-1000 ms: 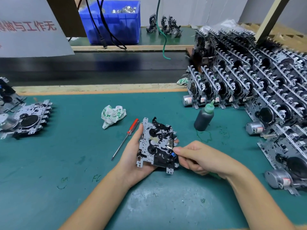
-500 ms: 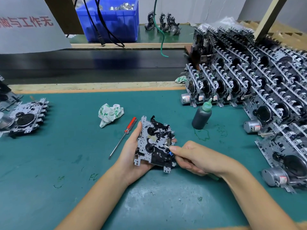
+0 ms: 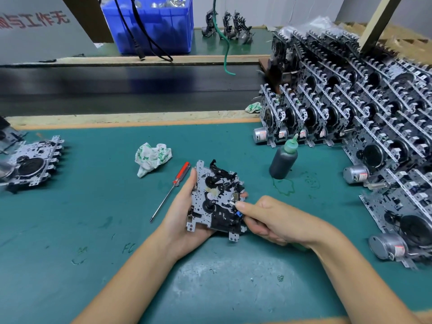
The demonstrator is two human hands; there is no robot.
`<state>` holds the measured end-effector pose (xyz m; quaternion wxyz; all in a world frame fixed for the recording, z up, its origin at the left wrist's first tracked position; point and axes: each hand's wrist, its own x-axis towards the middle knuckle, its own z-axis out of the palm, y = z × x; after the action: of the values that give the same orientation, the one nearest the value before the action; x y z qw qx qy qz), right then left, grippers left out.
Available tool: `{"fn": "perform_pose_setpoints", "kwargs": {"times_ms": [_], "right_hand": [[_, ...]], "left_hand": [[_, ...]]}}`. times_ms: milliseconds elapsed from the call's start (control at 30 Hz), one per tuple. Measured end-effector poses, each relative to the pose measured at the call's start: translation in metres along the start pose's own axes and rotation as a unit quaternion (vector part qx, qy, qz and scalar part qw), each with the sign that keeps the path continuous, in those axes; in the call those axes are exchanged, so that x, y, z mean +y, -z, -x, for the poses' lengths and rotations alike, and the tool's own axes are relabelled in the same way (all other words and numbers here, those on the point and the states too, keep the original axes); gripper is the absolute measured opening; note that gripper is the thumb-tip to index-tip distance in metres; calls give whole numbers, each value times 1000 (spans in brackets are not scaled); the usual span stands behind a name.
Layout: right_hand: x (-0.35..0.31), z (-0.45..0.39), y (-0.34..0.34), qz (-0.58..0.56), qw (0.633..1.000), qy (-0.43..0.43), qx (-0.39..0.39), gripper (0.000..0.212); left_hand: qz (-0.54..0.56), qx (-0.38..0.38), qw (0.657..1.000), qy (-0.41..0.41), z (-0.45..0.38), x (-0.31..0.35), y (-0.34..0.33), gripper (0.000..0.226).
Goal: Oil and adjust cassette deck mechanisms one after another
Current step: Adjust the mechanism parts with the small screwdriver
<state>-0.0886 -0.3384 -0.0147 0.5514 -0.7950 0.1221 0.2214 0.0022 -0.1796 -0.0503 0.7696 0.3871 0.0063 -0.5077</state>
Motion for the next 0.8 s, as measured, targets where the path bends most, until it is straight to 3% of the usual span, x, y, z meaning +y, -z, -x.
{"fn": "perform_pose_setpoints", "kwargs": {"times_ms": [167, 300, 600, 700, 800], "right_hand": [[3, 0, 3, -112, 993, 13, 27, 62], [7, 1, 11, -233, 972, 26, 23, 49], [5, 0, 9, -252, 967, 28, -19, 46], [5, -3, 8, -217, 974, 43, 46, 50], [9, -9, 7, -112, 970, 78, 202, 44]], "left_hand": [[71, -24, 997, 2, 5, 4, 0, 72], [109, -46, 993, -9, 10, 5, -2, 69], [135, -49, 989, -19, 12, 5, -5, 86], [126, -51, 991, -16, 12, 6, -4, 89], [72, -70, 995, 7, 12, 10, -1, 88]]}}
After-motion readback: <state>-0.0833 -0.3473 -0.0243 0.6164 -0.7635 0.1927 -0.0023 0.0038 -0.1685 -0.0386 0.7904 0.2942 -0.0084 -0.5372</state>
